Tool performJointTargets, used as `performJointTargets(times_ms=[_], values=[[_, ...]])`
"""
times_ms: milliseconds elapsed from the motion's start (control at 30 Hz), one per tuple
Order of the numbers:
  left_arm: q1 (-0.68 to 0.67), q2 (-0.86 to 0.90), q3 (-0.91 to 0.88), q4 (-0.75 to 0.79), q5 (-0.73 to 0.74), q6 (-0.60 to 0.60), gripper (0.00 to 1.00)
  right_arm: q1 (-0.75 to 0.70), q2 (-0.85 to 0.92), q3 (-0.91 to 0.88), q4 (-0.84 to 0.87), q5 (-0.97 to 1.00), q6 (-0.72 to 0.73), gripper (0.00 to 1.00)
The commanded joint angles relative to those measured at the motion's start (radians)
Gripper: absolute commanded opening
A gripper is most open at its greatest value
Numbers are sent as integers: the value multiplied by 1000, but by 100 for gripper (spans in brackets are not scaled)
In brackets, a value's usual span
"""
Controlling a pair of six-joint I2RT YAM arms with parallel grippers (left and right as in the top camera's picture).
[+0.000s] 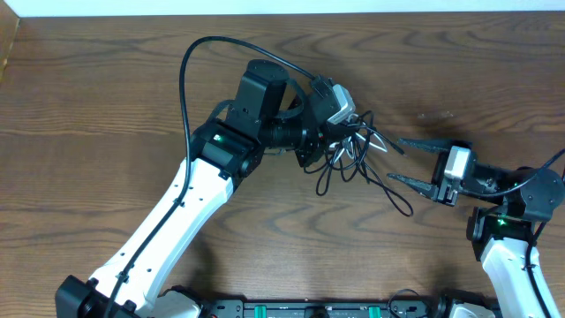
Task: Untangle cables
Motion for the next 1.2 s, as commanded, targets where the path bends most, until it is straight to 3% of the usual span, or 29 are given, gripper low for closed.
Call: performJointTargets(times_ms=[0,167,467,767,1033,1167], values=[[-1,-25,5,-6,72,-24,8,-3,-6,13,-2,27,-18,46],[-1,-25,5,-26,98,-24,8,-5,-6,13,-2,73,-25,32],[-1,-32,5,-11,169,-24,7,-7,-6,13,-42,73,-43,36],[-1,-34,5,-12,163,-24,8,-7,-6,13,-44,71,-43,2],[-2,-34,5,4,113,-24,7,24,-6,13,-50,82,-11,1],[-43,-33,5,14,-10,-24,8,72,-6,13,-55,141,38,1]])
